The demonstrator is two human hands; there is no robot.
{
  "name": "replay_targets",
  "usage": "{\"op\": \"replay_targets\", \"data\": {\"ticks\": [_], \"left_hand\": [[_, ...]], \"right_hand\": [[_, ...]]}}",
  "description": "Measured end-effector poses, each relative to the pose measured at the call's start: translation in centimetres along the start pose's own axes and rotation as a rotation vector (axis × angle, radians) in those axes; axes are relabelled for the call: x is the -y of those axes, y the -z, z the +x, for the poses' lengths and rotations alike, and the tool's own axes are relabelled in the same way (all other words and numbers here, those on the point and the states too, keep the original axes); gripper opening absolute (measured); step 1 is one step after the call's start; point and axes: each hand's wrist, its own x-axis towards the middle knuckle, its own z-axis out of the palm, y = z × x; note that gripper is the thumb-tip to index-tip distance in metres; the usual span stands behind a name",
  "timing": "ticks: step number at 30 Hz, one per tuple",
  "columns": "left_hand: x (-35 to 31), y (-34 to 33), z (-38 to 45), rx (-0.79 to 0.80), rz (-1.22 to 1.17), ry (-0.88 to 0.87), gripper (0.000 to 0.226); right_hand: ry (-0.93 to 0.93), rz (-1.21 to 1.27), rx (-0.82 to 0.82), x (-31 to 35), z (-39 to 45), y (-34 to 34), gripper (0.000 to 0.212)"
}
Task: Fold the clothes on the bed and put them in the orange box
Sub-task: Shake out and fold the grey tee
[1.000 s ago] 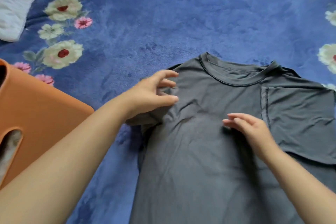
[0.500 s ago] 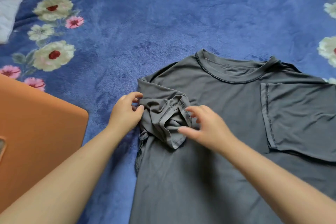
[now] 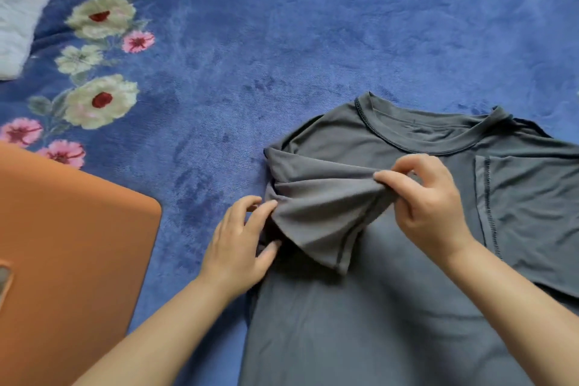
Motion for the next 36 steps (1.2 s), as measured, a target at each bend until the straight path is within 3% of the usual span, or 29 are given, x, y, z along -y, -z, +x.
{"op": "replay_targets", "data": {"ticks": [4, 7, 10, 13, 15, 17, 20, 23, 31, 36], "left_hand": [[0.3, -1.4, -1.3, -0.023, 0.014, -0.083, 0.027], [0.0, -1.2, -0.5, -0.028, -0.121, 0.058, 0.021], [-0.7, -1.3, 0.2, 0.05, -0.122, 0.216, 0.046], [-1.2, -2.0, -0.2, 0.04, -0.082, 0.205, 0.044], [-1.2, -2.4, -0.5, 0.021, -0.055, 0.14, 0.033], [-0.8, -2.8, -0.8, -0.028, -0.029, 0.105, 0.029], [-0.2, -3.0, -1.2, -0.167, -0.104, 0.108, 0.023], [0.5, -3.0, -2.0, -0.276, -0.108, 0.067, 0.02], [1.5, -4.8, -3.5, -0.308, 0.109, -0.056, 0.007], [1.2, -4.0, -3.1, -0.342, -0.078, 0.074, 0.028]], "right_hand": [[-0.122, -0.18, 0.383, -3.3, -3.2, 0.1, 0.023], [-0.26, -0.03, 0.304, -2.3, -2.3, -0.3, 0.035], [-0.41, 0.146, 0.256, 0.4, 0.5, -1.5, 0.027], [-0.469, 0.247, 0.5, 2.8, 4.1, -3.8, 0.034], [-0.434, 0.276, 0.585, 4.0, 6.5, -5.5, 0.024], [-0.397, 0.244, 0.633, 4.8, 8.6, -6.3, 0.029], [-0.474, 0.352, 0.612, 5.0, 11.1, -7.3, 0.029], [-0.565, 0.428, 0.6, 5.2, 12.6, -8.0, 0.017], [-0.286, 0.086, 0.766, 6.2, 15.5, -12.0, 0.029], [-0.26, 0.018, 0.578, 6.3, 12.7, -11.1, 0.036]]}}
